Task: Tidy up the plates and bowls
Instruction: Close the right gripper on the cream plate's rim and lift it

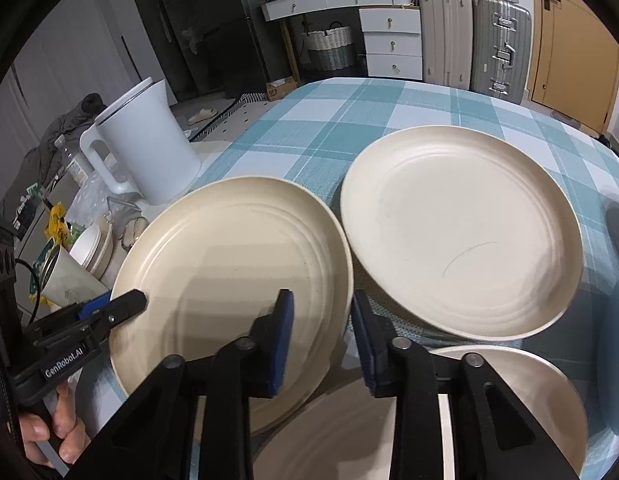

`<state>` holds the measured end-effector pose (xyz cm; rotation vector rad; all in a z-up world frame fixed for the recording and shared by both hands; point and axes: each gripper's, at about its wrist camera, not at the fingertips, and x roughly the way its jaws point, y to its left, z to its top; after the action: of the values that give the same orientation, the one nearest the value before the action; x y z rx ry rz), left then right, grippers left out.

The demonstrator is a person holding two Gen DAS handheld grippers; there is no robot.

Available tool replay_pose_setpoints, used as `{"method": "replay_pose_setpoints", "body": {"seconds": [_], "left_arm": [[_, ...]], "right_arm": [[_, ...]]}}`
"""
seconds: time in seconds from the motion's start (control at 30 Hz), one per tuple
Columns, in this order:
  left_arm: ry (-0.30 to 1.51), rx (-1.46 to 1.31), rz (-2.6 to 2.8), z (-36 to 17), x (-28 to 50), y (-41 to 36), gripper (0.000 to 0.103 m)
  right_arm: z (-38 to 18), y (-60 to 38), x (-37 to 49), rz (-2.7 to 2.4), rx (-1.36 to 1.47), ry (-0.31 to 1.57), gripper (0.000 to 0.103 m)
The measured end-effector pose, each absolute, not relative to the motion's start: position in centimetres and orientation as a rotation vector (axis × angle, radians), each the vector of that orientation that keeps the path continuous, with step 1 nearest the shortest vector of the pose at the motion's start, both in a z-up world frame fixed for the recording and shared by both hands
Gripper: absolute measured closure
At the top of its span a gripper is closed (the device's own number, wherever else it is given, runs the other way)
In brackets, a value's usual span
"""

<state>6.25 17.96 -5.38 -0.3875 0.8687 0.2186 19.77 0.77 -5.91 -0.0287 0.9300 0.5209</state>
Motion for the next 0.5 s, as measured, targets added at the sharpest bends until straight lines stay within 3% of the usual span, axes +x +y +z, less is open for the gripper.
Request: {"method": "replay_pose_setpoints", "body": {"seconds": [0.5], "left_arm": [[0.841, -0.335, 0.234, -4.53, 5.77, 17.28, 0.087]], "right_arm": [[-5.44, 0.66, 19.27, 0.492, -0.044, 0.910, 0.083]]}}
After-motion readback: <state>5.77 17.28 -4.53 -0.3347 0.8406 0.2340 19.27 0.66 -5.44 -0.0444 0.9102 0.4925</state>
